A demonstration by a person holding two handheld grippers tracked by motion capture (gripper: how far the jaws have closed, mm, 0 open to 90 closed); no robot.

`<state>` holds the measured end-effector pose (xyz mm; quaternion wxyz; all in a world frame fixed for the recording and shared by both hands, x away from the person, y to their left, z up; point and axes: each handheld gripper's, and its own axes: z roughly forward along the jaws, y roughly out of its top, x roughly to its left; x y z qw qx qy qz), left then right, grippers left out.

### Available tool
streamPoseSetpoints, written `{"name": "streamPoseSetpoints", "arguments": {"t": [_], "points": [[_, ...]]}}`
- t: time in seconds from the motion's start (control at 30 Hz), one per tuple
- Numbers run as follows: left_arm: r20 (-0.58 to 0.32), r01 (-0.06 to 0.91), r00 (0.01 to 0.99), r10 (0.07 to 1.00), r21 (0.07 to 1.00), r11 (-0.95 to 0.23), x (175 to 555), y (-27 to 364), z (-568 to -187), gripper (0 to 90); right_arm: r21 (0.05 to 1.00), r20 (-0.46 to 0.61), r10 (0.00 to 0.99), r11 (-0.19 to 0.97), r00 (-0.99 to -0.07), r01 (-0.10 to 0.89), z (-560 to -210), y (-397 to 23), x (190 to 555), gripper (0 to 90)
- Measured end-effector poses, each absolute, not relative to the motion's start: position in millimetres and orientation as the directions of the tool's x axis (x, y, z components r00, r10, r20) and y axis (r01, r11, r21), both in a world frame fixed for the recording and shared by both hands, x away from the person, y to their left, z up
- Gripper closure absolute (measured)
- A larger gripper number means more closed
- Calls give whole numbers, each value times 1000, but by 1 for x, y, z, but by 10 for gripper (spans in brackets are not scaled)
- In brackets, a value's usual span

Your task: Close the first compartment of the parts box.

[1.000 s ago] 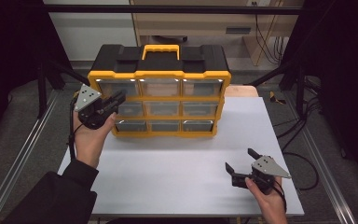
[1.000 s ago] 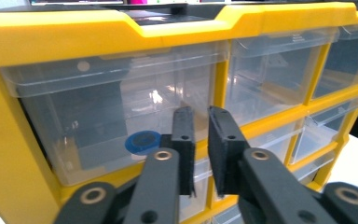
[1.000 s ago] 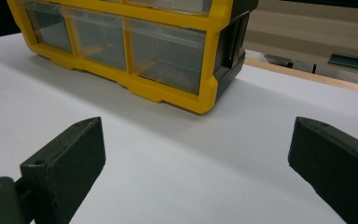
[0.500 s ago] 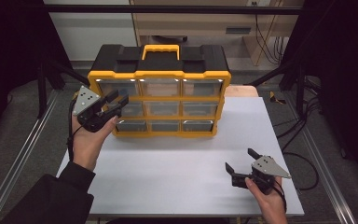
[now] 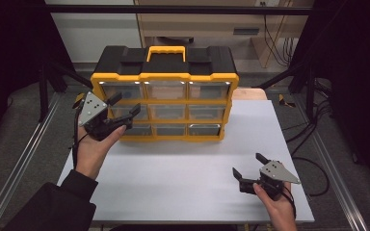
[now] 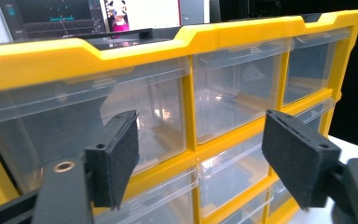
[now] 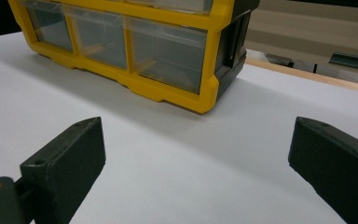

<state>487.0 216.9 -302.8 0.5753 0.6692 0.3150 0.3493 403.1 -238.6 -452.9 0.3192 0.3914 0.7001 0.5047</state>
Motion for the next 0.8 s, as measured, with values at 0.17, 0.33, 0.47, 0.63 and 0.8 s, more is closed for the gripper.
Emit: {"name": "streamPoseSetpoints", "arguments": {"t": [0.17, 0.33, 0.47, 0.63, 0.8], "points": [[104, 21, 567, 817, 990, -141, 487, 215, -303, 205, 957, -52, 870, 184, -490, 226, -453, -239, 403, 40], [111, 13, 602, 791, 989, -149, 486, 213, -304, 103, 956, -49, 871, 182, -489, 229, -453, -238, 403, 39], [108, 11, 609, 786, 989, -144, 485, 212, -305, 46, 956, -48, 871, 182, -489, 230, -453, -238, 403, 39], [112, 5, 620, 777, 989, -147, 484, 210, -306, 30, 956, -48, 871, 182, -489, 230, -453, -238, 403, 39], [108, 6, 629, 770, 990, -144, 483, 207, -306, 28, 956, -49, 869, 184, -492, 229, -453, -238, 403, 39]]}}
